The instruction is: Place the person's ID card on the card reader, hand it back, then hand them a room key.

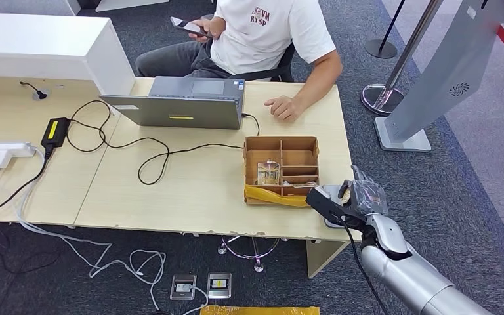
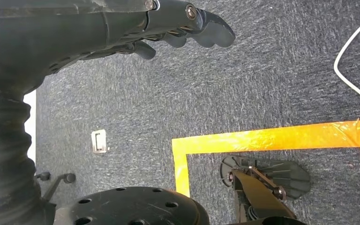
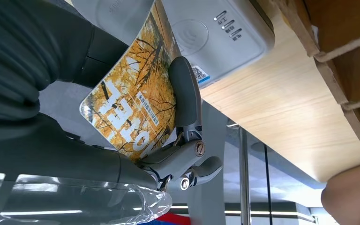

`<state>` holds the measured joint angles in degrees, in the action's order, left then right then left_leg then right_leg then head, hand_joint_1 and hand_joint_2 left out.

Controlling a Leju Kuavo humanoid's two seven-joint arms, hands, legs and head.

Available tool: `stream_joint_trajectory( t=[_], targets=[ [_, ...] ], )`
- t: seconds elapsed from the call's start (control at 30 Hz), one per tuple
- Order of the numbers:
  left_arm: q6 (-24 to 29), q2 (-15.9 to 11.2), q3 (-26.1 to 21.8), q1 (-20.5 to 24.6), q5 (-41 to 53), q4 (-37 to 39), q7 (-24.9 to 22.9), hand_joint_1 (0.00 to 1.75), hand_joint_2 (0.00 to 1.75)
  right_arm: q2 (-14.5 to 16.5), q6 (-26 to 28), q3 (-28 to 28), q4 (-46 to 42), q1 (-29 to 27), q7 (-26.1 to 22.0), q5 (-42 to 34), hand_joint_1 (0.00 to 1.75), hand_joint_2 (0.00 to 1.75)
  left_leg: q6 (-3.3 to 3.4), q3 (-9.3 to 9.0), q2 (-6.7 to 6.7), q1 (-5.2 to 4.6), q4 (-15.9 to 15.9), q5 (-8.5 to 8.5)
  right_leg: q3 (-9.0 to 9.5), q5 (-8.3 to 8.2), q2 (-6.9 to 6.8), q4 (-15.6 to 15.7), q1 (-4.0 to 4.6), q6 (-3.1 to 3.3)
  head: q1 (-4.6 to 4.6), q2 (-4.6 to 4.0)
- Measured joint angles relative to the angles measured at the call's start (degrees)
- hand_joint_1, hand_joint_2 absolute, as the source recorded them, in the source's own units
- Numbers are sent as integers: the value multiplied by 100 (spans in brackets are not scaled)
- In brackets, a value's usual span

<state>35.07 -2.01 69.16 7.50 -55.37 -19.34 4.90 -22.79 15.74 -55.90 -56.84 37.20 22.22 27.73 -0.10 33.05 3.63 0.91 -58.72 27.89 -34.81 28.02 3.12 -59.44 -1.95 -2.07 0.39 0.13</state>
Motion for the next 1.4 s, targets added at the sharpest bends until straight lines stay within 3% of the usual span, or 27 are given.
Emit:
stream_joint_trajectory(
  t=[0.9,1.03,1.23,1.4],
  targets=[
    [-4,4,0,0,8,2,0,0,175,257,126,68,457,-23,-179,-59,175,175,0,-16,-9,0,0,0,10,-1,6,0,0,0,1,0],
    [-5,4,1,-4,23,2,0,0,0,256,175,144,458,-19,-152,-33,175,175,0,-18,-14,-1,0,0,11,-3,13,0,0,2,0,0],
    [-7,3,6,-42,94,2,0,0,0,218,274,273,441,54,20,85,175,175,0,-18,-18,-2,0,0,9,-6,18,0,0,2,-1,0],
    [13,-4,20,-41,173,2,0,0,0,57,234,462,295,527,244,106,175,175,0,-18,-27,-3,-1,-1,6,-12,27,0,-2,2,0,0]
  ],
)
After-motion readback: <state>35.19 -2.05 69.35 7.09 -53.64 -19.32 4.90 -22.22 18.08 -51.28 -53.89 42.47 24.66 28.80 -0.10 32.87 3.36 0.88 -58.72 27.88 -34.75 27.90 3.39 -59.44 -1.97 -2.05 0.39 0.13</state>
